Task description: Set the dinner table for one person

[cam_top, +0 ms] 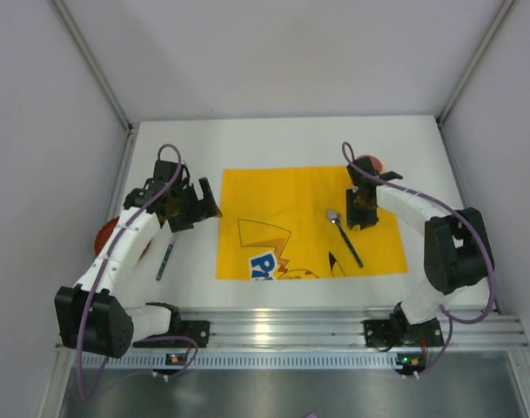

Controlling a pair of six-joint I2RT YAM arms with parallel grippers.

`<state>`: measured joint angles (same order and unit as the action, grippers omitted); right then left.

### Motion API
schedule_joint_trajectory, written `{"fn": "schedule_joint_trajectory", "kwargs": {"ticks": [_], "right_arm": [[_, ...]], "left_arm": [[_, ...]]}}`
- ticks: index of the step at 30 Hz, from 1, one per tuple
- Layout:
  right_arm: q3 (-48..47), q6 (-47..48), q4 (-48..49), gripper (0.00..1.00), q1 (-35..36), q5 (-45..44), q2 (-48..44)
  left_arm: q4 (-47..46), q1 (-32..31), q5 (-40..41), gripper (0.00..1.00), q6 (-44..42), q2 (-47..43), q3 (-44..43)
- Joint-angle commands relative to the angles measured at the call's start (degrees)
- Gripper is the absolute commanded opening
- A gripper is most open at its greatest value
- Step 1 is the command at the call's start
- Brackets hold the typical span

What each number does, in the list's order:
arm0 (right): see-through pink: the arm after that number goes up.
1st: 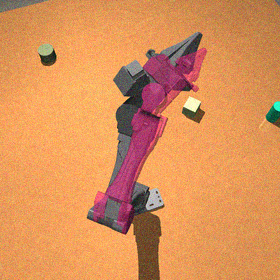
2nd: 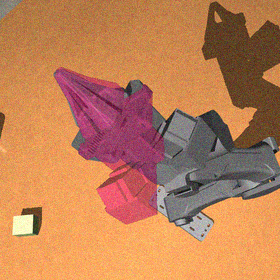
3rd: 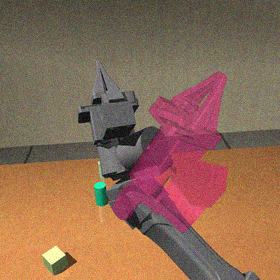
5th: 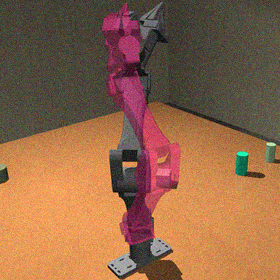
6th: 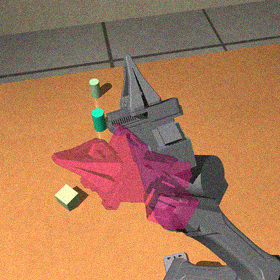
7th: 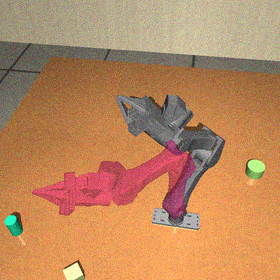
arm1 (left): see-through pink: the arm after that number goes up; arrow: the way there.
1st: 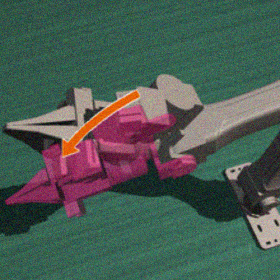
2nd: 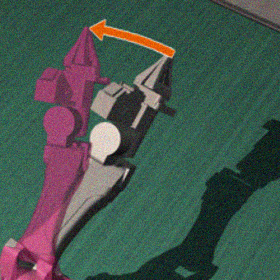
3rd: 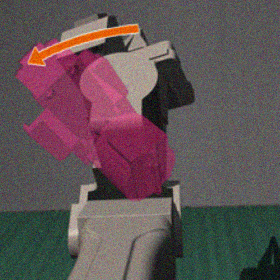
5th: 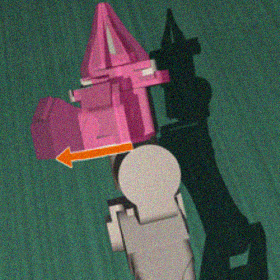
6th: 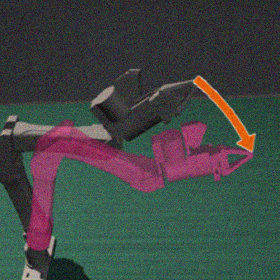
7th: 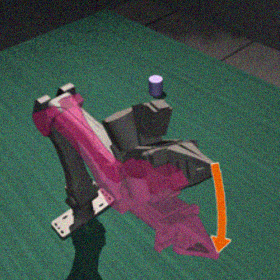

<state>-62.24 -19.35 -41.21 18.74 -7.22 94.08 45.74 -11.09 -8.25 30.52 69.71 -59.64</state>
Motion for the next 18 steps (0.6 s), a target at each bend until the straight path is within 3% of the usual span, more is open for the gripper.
{"fn": "schedule_joint_trajectory", "kwargs": {"ticks": [1, 8, 18], "right_arm": [[0.8, -0.6, -1.5, 0.36, 0.33, 4.13, -4.95], [2.9, -0.42, -0.54, 0.4, 3.14, 6.96, -7.42], [4.85, 0.9, 2.45, 0.38, 4.2, 4.06, -0.31]], "left_arm": [[1.64, 1.16, 2.98, 0.96, -3.36, 0.95, -2.33], [-0.64, 1.25, 0.79, 0.95, -1.0, 0.95, -0.48], [-0.56, 1.34, 0.69, 0.94, 0.41, 0.6, -0.92]]}}
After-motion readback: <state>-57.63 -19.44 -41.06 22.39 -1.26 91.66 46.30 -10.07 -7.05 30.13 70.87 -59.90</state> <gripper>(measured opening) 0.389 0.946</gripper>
